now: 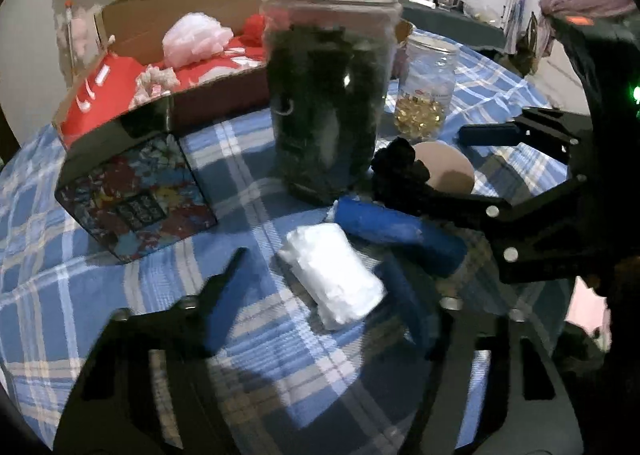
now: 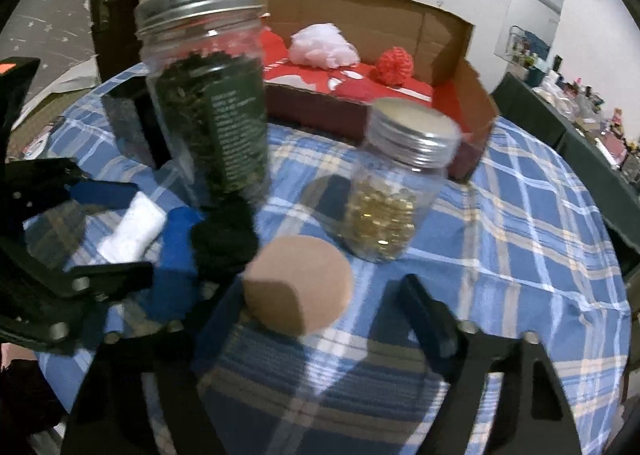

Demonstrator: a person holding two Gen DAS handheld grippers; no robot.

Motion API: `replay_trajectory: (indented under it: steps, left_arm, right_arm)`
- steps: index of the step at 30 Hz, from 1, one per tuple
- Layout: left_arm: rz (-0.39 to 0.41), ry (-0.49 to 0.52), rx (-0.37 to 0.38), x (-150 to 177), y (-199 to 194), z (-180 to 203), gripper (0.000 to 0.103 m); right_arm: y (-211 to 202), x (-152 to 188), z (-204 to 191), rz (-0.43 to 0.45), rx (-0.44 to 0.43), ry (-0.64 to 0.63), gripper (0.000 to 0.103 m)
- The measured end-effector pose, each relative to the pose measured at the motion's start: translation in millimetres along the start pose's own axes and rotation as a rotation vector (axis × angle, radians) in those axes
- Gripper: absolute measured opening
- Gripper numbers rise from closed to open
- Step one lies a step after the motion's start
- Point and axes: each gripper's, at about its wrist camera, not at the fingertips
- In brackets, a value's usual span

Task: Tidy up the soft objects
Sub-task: 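Grasp the beige sponge with the right gripper while the left grasps the white cloth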

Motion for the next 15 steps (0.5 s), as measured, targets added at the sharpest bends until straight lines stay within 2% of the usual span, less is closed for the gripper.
replay_trajectory:
  steps: [1,2,3,4,6,7,15]
  left_arm:
    - [0.005,0.011,-0.007,1.0,0.9,2.3,0.038]
    - [0.022,0.022,-0.018,1.9,-0.2,4.7,0.031]
    - [0.031,0.029,0.0,2.4,-1.8,6.2,0.03]
    - [0.036,0.025,0.015,2.6,-3.6,6.7,0.025]
    - [0.04,0.022,0.027,3.6,-6.9,6.7,0.023]
    - [0.047,0.023,0.034,4.5,-8.9,6.5,0.022]
    - [0.097,0.021,0.048,3.4,-31.4,1.6,0.022]
  right_arm:
    - [-0.5,0.0,-1.4,0.006,-0.019,-0.003,0.054]
    - [-1.5,0.6,-2.9,0.012,-0.041,-0.003,0.052]
    - [-2.1,1.6,-4.4,0.017,-0.037,-0.002,0.052]
    - [-3.2,2.5,-5.1,0.023,-0.039,-0.003,0.049]
    - [-6.4,4.5,-6.0,0.037,-0.044,0.006,0.04]
    - [-9.0,5.8,-6.5,0.045,-0.043,0.016,0.03]
    - [-36.2,7.2,-19.5,0.125,-0.032,0.03,0.025]
Point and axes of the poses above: each gripper's, at about its wrist camera, not at the fingertips, and y roughly the way its jaws point, z to its right, x to its underside, and after that the axes turned 8 degrees about -x, right-handed
